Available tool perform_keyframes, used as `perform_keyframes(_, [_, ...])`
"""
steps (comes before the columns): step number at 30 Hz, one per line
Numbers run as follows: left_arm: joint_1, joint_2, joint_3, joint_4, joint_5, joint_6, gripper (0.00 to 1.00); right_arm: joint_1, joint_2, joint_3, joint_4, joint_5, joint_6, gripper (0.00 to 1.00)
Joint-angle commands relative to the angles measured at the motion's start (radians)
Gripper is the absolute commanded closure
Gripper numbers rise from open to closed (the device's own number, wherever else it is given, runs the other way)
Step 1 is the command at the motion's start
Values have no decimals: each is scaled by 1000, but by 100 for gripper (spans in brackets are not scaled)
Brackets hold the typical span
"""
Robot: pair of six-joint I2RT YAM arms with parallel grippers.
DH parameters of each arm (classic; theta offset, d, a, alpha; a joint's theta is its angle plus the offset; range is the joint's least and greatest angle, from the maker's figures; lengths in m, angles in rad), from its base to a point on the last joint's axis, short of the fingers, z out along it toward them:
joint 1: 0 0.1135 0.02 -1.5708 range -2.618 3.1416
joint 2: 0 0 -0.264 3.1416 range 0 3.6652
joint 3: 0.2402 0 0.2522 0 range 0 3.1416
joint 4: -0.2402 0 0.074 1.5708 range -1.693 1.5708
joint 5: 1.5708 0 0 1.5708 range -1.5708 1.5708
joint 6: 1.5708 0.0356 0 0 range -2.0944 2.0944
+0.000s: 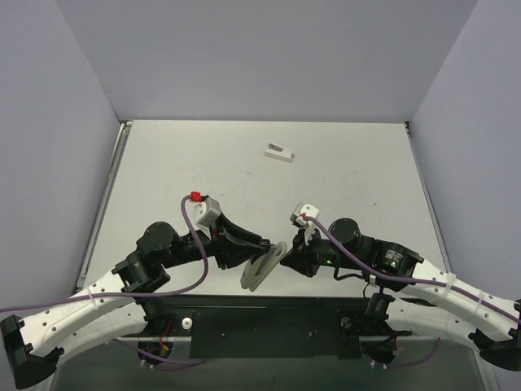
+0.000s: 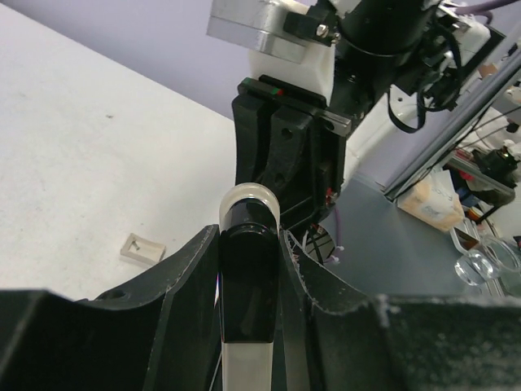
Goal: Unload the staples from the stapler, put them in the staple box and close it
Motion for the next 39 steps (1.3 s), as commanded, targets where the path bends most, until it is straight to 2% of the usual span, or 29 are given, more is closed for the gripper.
perform_keyframes(1, [-3, -36, 9, 155, 116, 0, 100, -4, -4, 45, -5, -141, -71, 100])
perform_keyframes(12, [-5, -8, -18, 178, 233, -8, 100, -2, 73, 136, 55, -376, -153, 100])
perform_keyframes(20, [-8, 78, -17, 219, 322, -11, 100, 25, 296, 275, 98, -514, -194, 100])
perform_keyframes(26, [-22, 139, -14, 254, 387, -20, 100, 38, 390, 361, 106, -543, -233, 100])
perform_keyframes(32, [-39, 185, -18, 323, 423, -44, 100, 38, 416, 387, 101, -542, -251, 100])
perform_keyframes(34, [-43, 191, -18, 327, 419, -41, 97, 39, 409, 377, 101, -531, -251, 100])
perform_keyframes(35, [-45, 188, -20, 327, 407, -37, 100, 38, 404, 372, 101, -519, -251, 100])
perform_keyframes(39, [-49, 152, -24, 301, 342, -12, 100, 39, 358, 331, 101, -470, -248, 100])
